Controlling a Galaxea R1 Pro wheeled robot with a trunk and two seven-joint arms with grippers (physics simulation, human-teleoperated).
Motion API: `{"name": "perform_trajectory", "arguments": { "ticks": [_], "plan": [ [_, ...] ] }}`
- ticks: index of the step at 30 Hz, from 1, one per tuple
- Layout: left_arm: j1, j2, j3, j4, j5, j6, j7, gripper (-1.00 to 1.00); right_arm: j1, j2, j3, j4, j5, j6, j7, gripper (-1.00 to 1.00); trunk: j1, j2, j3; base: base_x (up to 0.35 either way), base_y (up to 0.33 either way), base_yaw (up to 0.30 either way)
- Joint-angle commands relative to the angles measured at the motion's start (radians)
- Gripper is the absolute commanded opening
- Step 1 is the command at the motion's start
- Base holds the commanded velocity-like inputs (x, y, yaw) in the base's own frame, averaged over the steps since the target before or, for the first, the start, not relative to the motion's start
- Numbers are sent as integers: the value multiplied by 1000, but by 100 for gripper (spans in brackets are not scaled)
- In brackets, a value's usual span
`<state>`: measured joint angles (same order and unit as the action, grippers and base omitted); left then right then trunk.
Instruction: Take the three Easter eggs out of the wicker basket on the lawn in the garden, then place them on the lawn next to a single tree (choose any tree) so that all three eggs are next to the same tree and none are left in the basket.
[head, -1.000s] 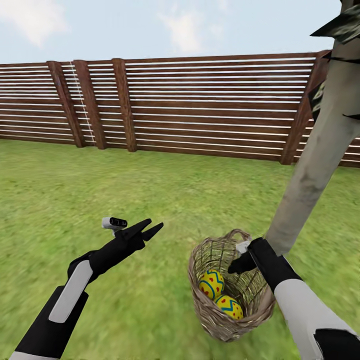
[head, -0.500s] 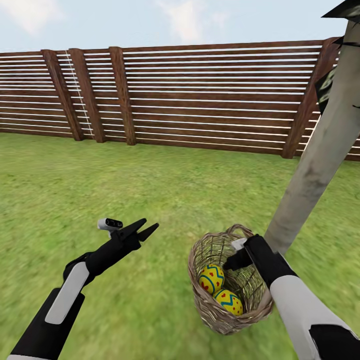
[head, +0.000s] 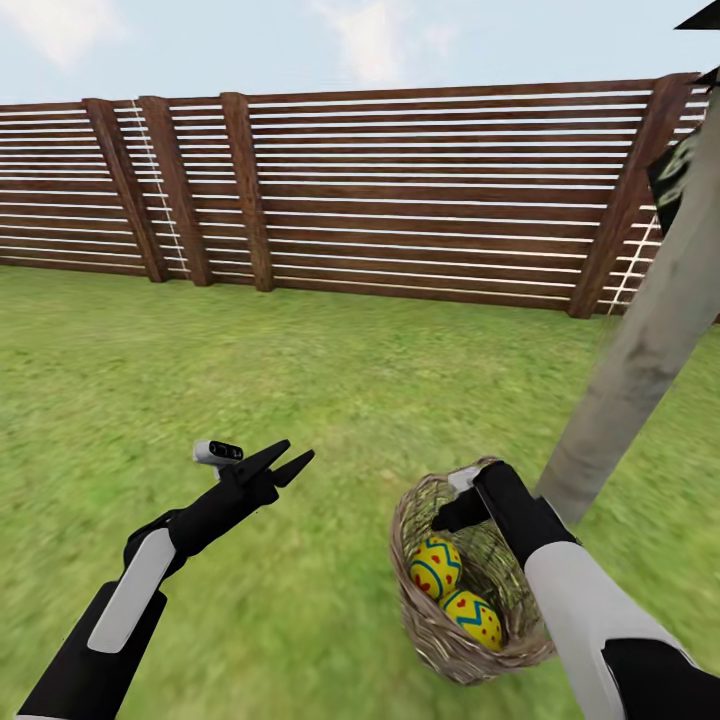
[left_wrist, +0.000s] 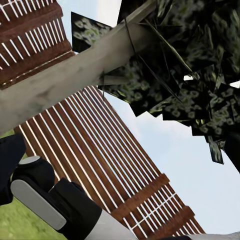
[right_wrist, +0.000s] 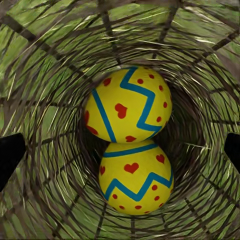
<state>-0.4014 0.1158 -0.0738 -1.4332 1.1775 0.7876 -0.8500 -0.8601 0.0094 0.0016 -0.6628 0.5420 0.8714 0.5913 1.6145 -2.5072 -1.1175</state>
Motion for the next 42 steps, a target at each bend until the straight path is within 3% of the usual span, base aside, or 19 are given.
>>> {"name": "perform_trajectory", "arguments": {
  "ticks": [1,12,15,18,20,29,36,39,40,42],
  "plan": [
    [-1,1,-1,1,7,5,0,100,0,0,0,-1,10,3,9,100,0,0,-1,204,239,0],
    [-1,1,-2,2,7,3,-9,100,0,0,-8,8,7,11,4,100,0,0,9,66,73,-156],
    [-1,1,-3,2,7,2,-10,100,0,-3,-28,11,6,16,1,100,0,0,11,1,1,-132],
    [-1,1,-3,2,7,2,-11,100,0,-2,-93,12,6,20,-1,100,0,0,11,0,0,-34],
    [-1,1,-3,2,7,3,-11,100,0,-1,-162,11,6,21,-10,100,0,0,11,0,0,-9],
    [-1,1,-2,2,7,4,-11,100,0,9,-382,13,4,18,-100,100,0,0,11,159,184,-1],
    [-1,1,-3,2,7,3,-12,100,0,19,-451,70,4,16,-200,100,0,0,11,52,56,0],
    [-1,1,-3,2,7,3,-11,100,0,21,-516,85,4,14,-240,100,0,0,11,3,3,0],
    [-1,0,-3,2,7,3,-11,100,0,24,-548,89,4,13,-282,100,0,0,11,0,0,0],
    [-1,1,-3,2,7,2,-11,100,0,35,-575,98,4,11,-352,100,0,0,11,0,0,0]
  ]
}}
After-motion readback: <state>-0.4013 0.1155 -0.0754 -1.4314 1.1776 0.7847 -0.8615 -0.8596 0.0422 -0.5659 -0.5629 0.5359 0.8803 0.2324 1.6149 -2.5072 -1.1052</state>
